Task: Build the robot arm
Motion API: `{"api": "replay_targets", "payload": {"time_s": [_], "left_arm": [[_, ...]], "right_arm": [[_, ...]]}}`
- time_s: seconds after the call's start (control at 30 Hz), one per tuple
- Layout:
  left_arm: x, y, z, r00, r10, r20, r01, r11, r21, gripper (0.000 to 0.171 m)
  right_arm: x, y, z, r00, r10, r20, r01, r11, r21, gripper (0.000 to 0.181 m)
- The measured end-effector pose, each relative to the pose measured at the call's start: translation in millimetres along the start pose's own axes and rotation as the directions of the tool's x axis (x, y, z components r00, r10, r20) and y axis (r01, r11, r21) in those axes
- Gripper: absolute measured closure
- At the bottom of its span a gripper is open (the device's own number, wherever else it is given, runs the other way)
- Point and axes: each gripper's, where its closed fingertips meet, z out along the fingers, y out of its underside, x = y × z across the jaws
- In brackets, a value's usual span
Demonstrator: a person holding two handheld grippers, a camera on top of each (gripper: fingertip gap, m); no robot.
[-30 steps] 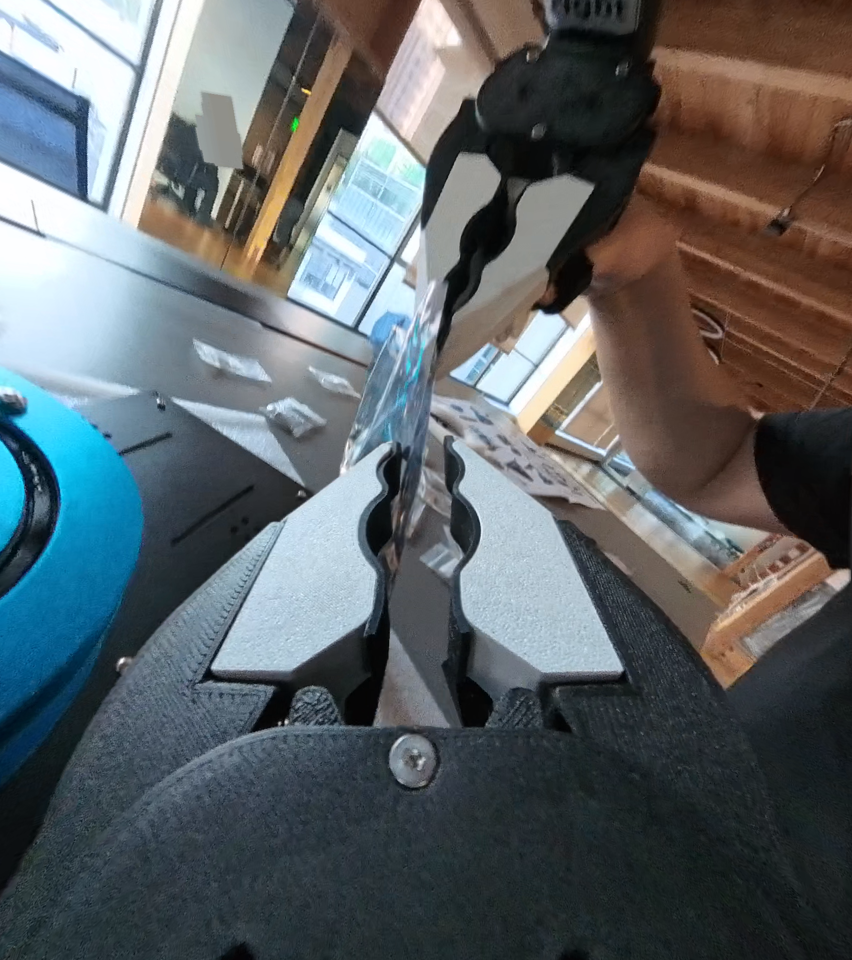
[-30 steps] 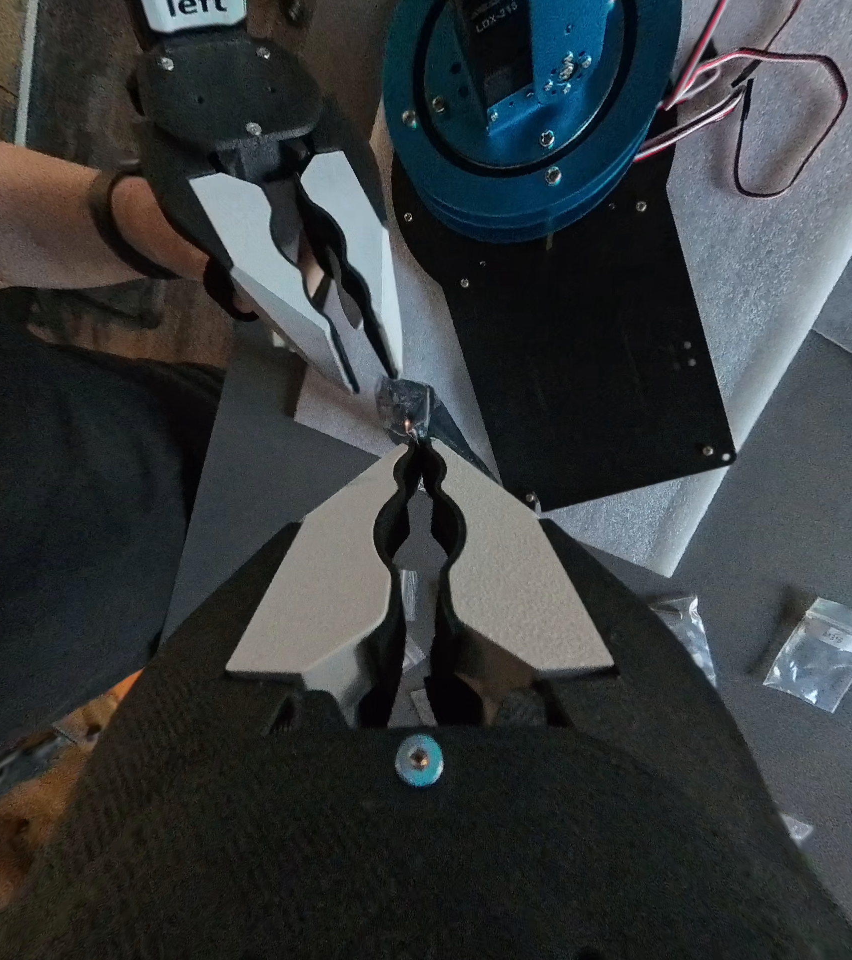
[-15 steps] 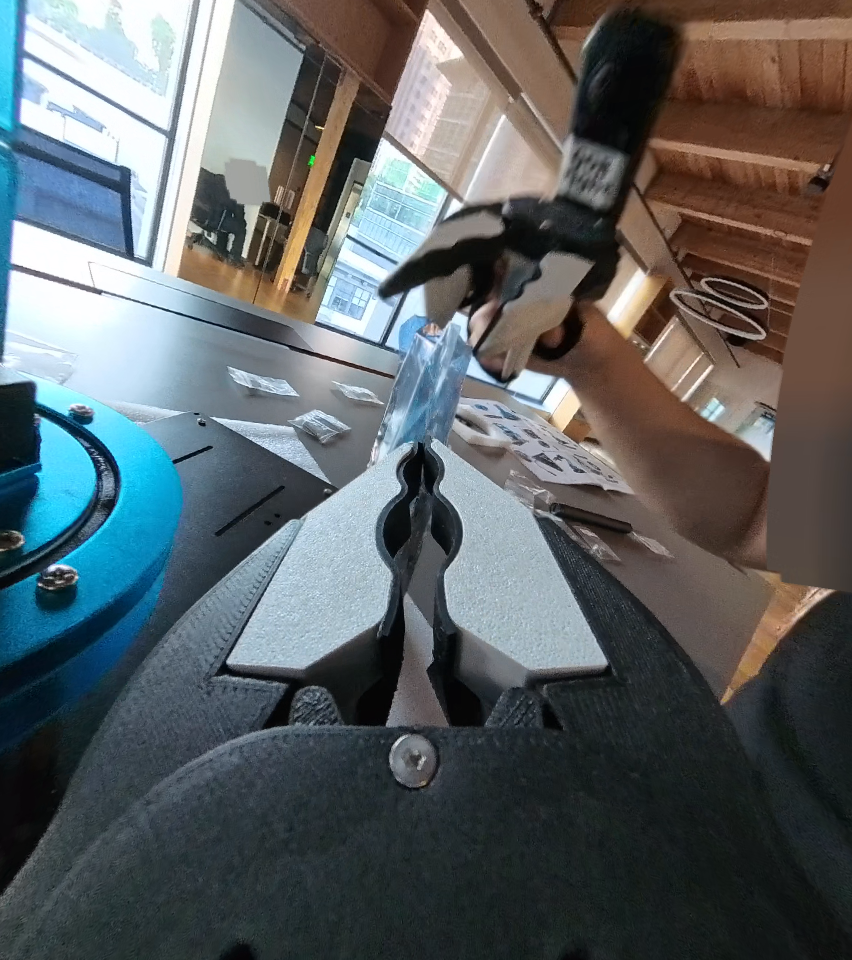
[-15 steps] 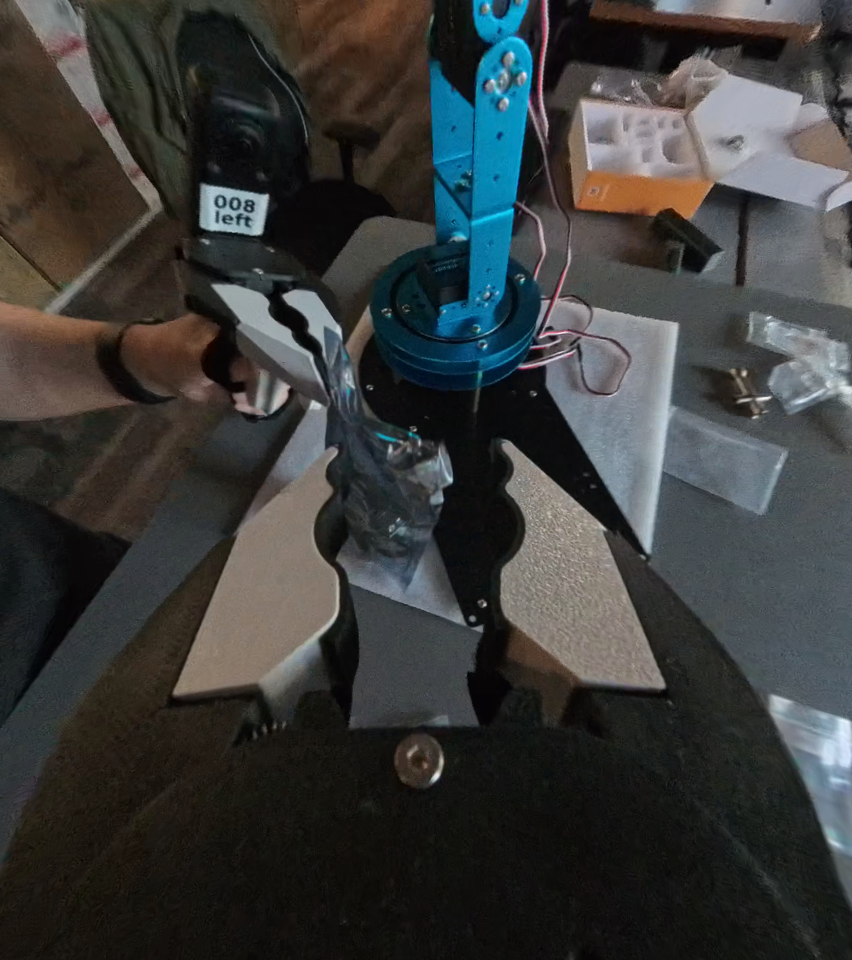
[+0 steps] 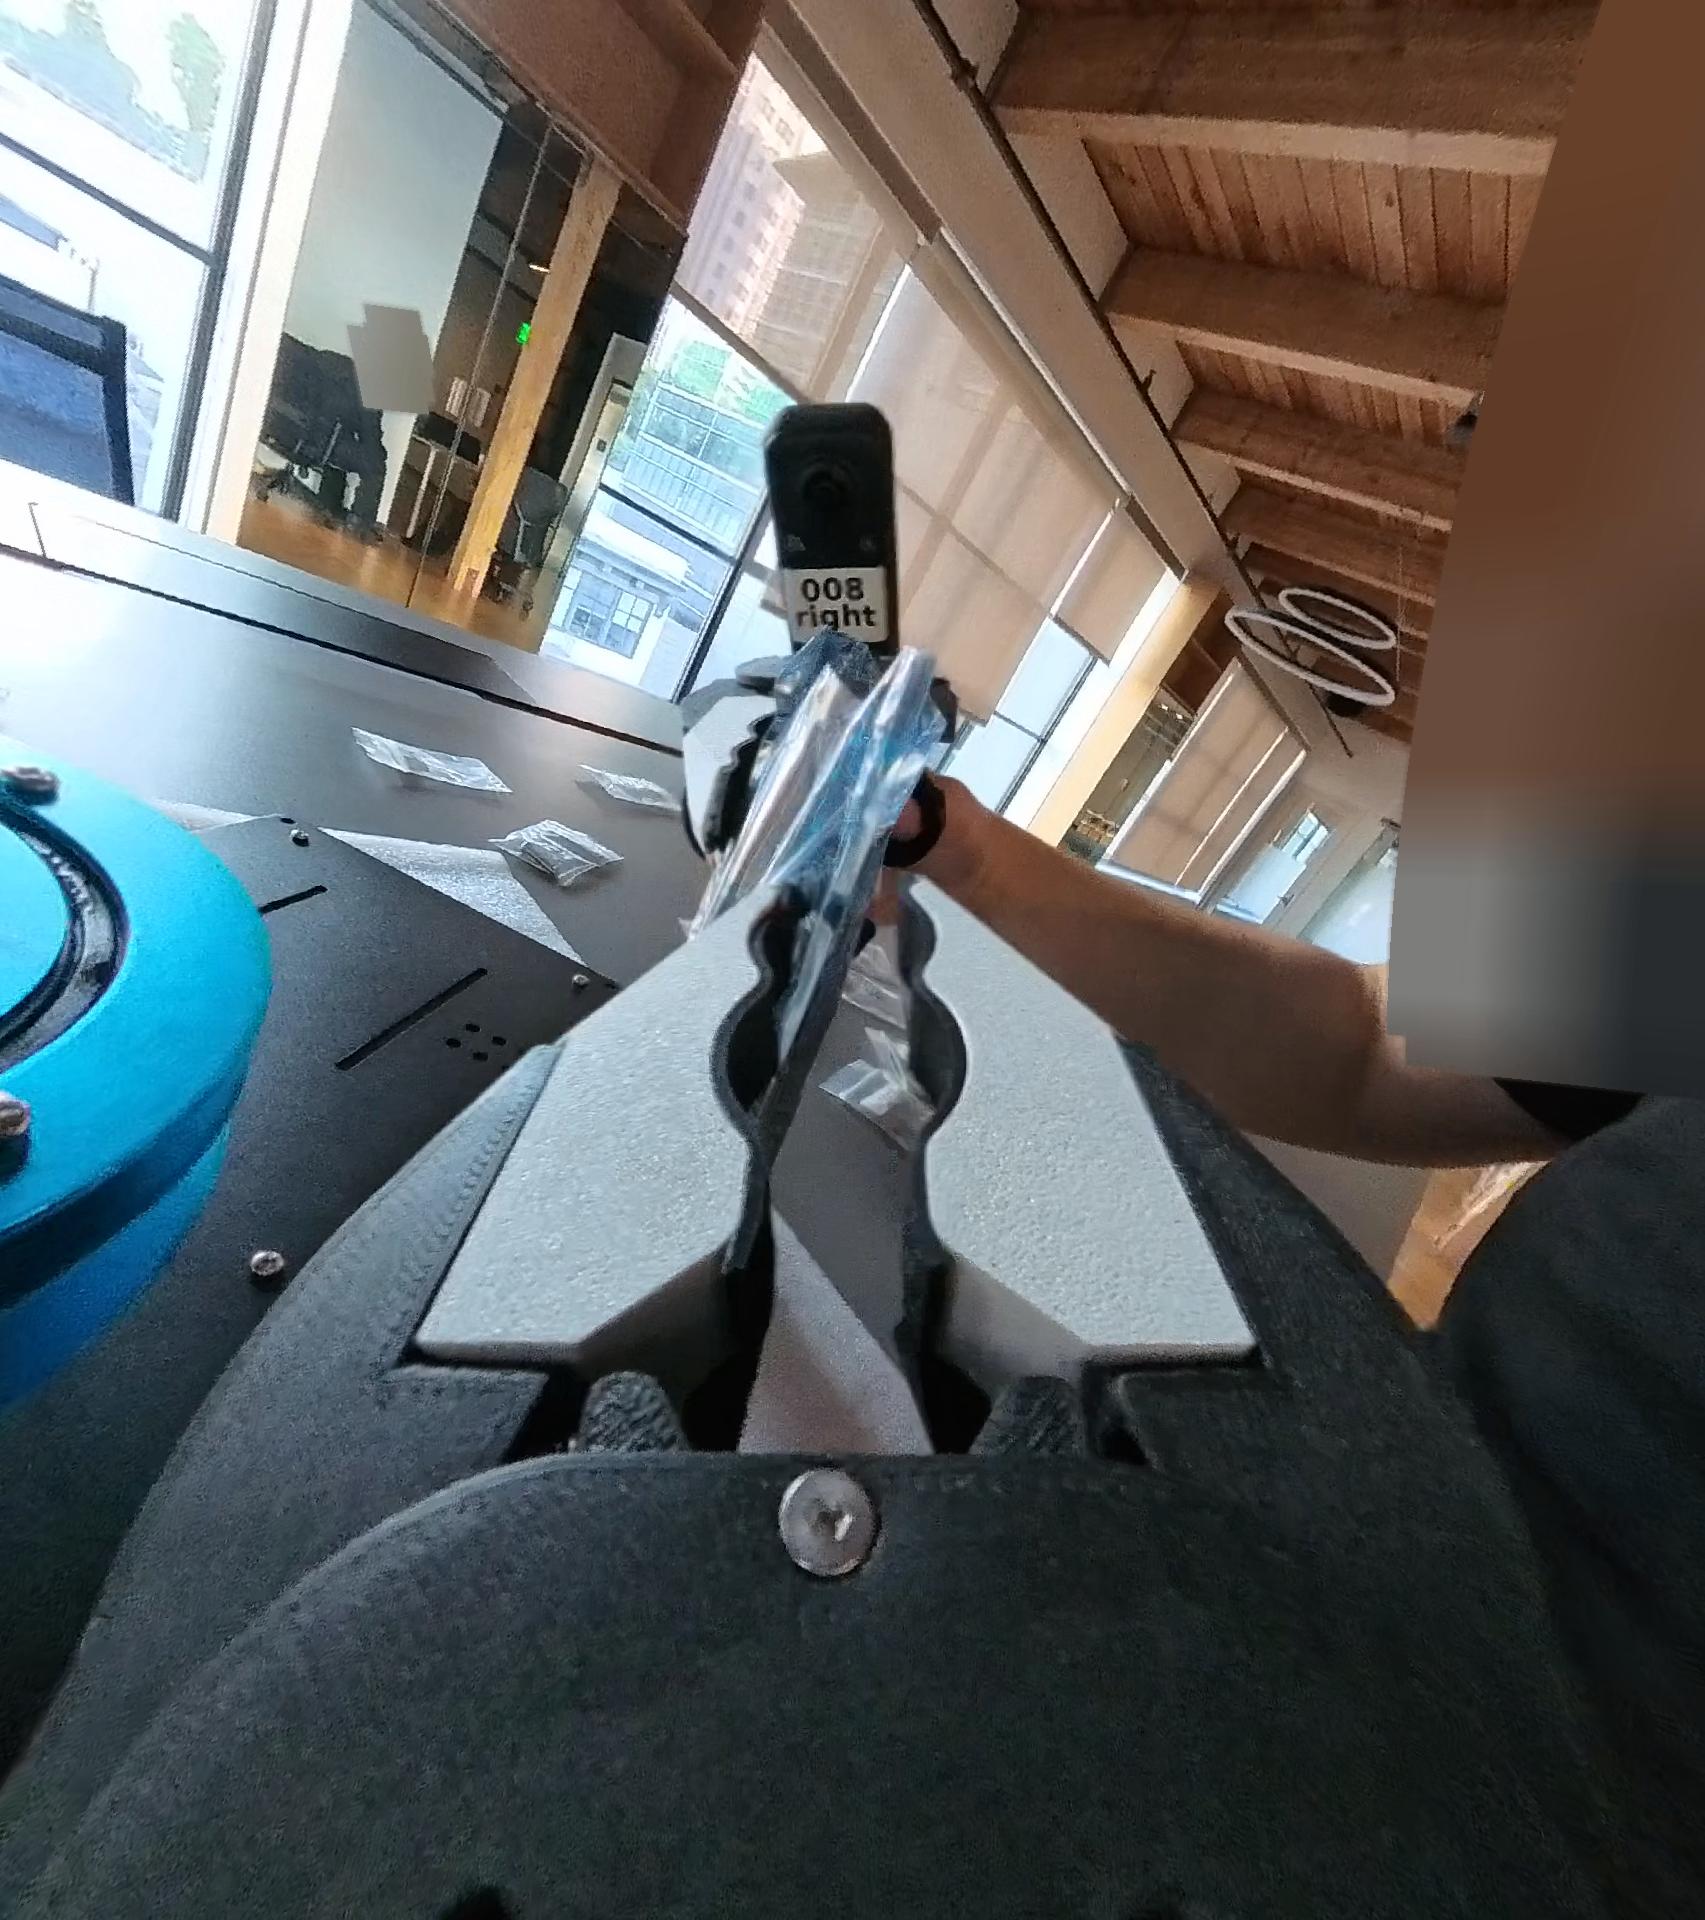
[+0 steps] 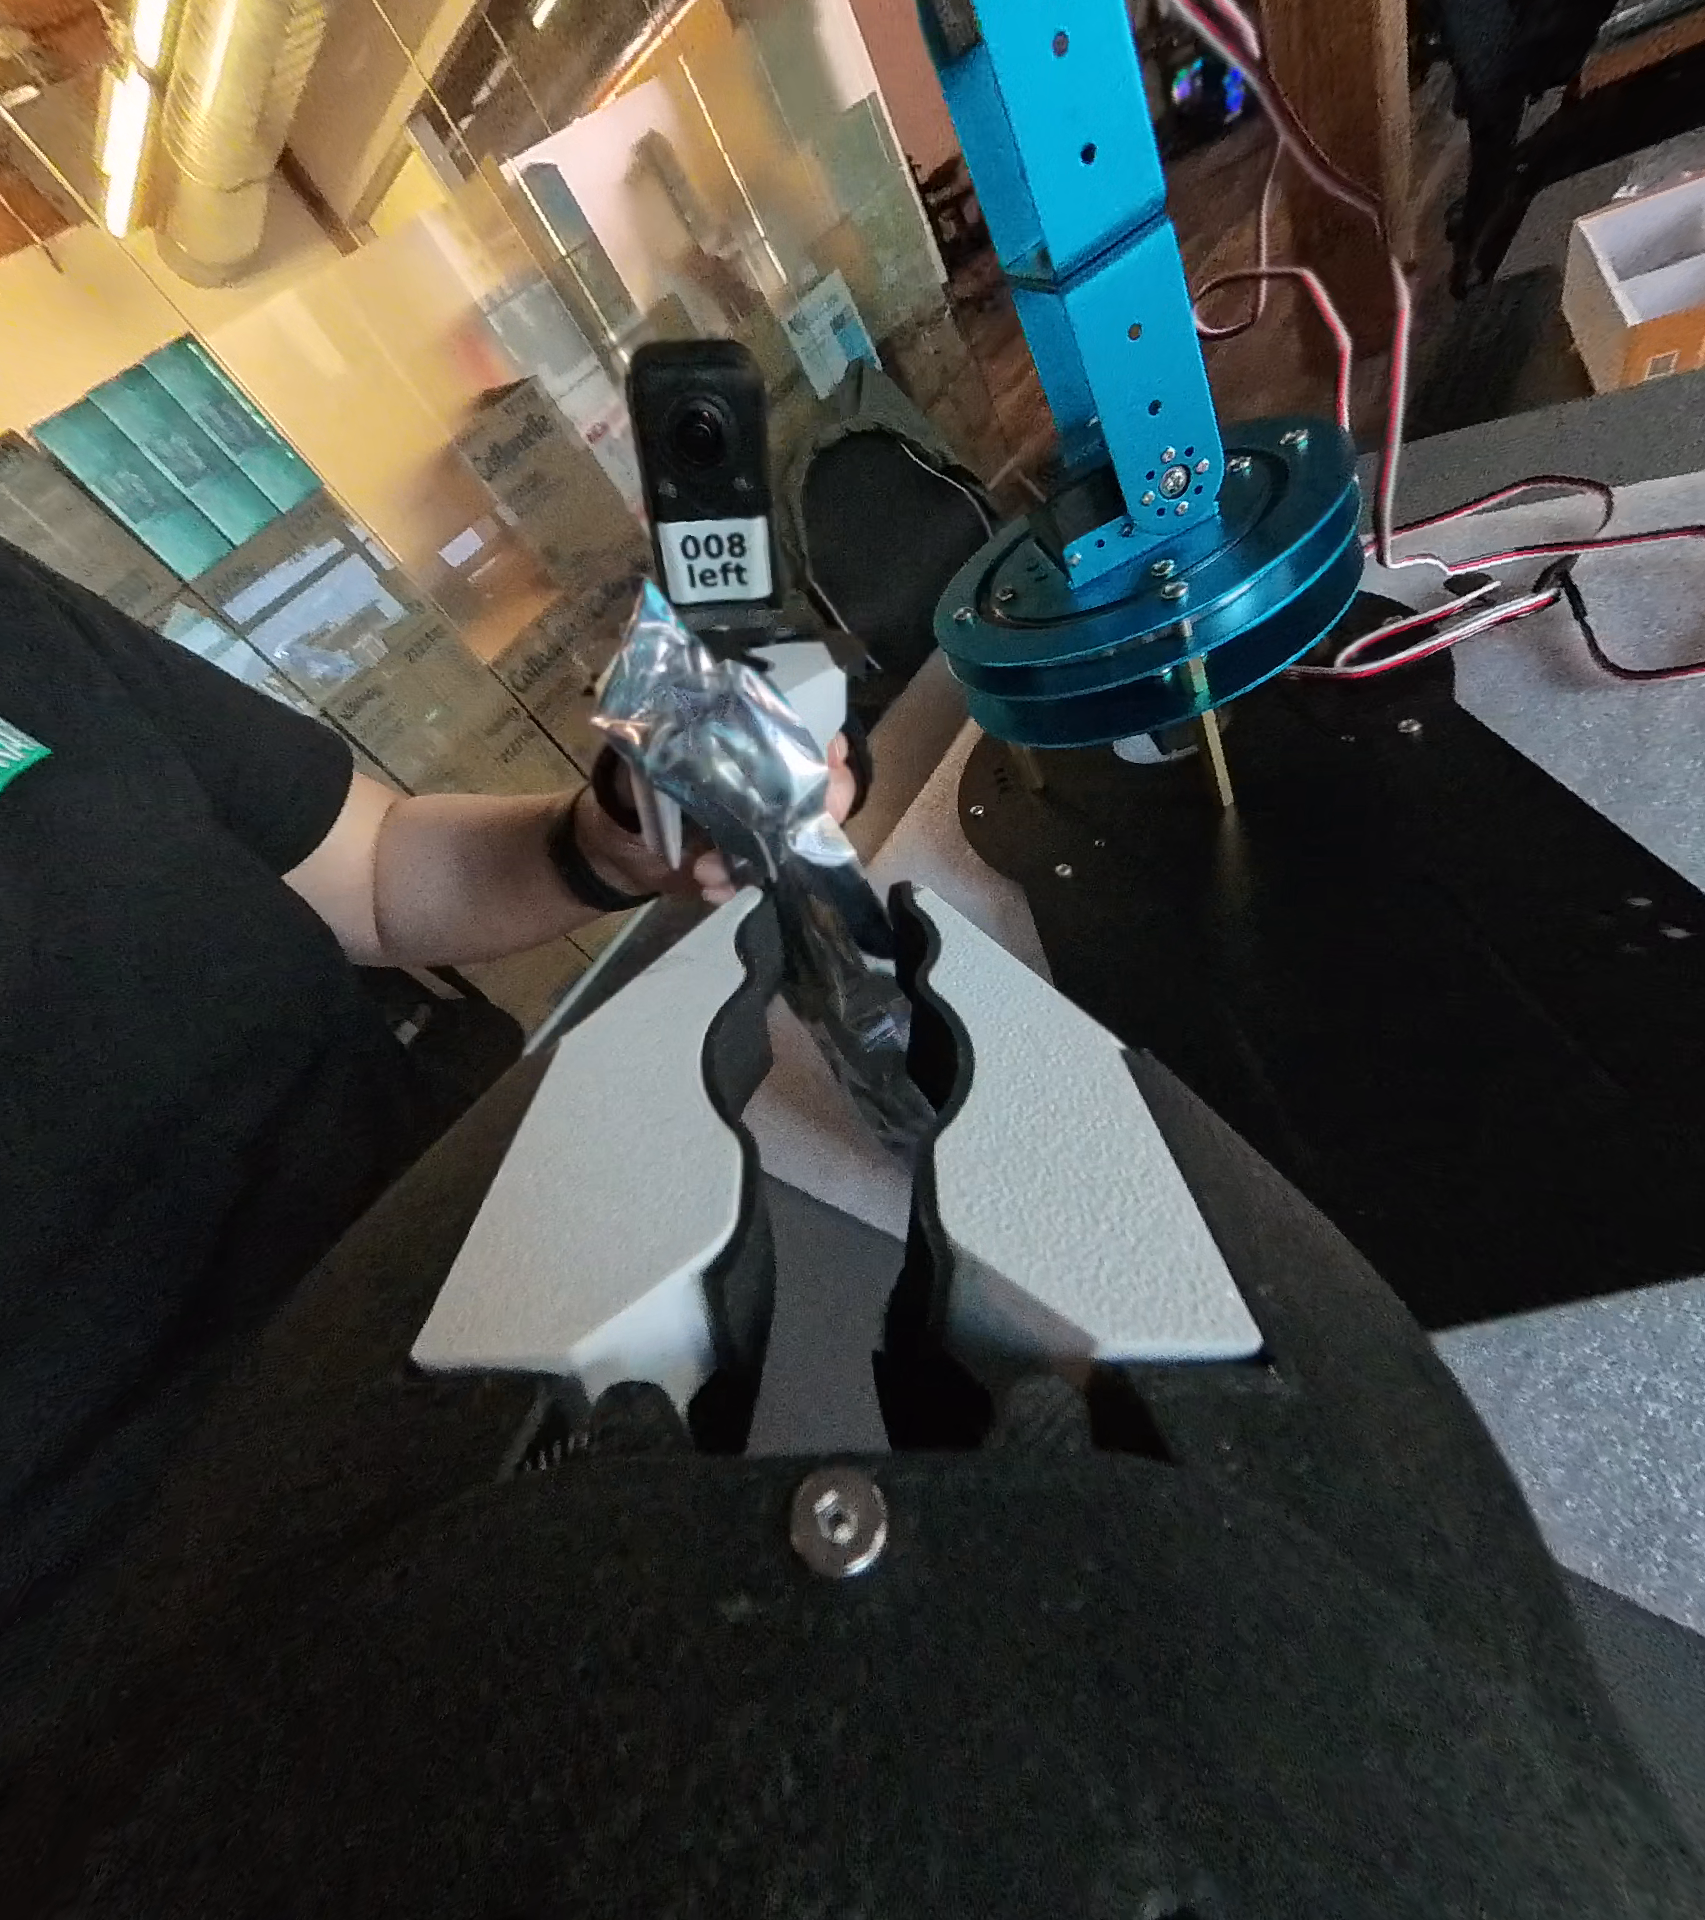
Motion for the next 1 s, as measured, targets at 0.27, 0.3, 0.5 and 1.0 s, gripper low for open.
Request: {"api": "replay_targets", "payload": {"time_s": [0.27,0.3,0.5,1.0], "left_arm": [[-15.5,6.0,8.5,0.991,0.068,0.115,-0.061,0.996,-0.064,0.148],[-18.1,5.3,8.9,0.988,0.076,0.136,-0.068,0.996,-0.066,0.158],[-10.4,-14.9,9.3,0.989,0.035,0.147,-0.042,0.998,0.045,0.171],[-16.4,-13.8,14.9,0.986,0.062,0.154,-0.065,0.998,0.015,0.171]], "right_arm": [[-6.0,1.3,0.2,0.997,-0.061,-0.039,0.060,0.998,-0.023,0.178],[-4.7,2.7,-0.3,0.997,-0.064,-0.043,0.063,0.998,-0.023,0.179],[-15.8,-13.6,-0.3,0.974,-0.178,-0.143,0.178,0.984,-0.013,0.181],[-2.1,-13.3,-2.8,0.967,-0.161,-0.200,0.136,0.982,-0.130,0.181]]}}
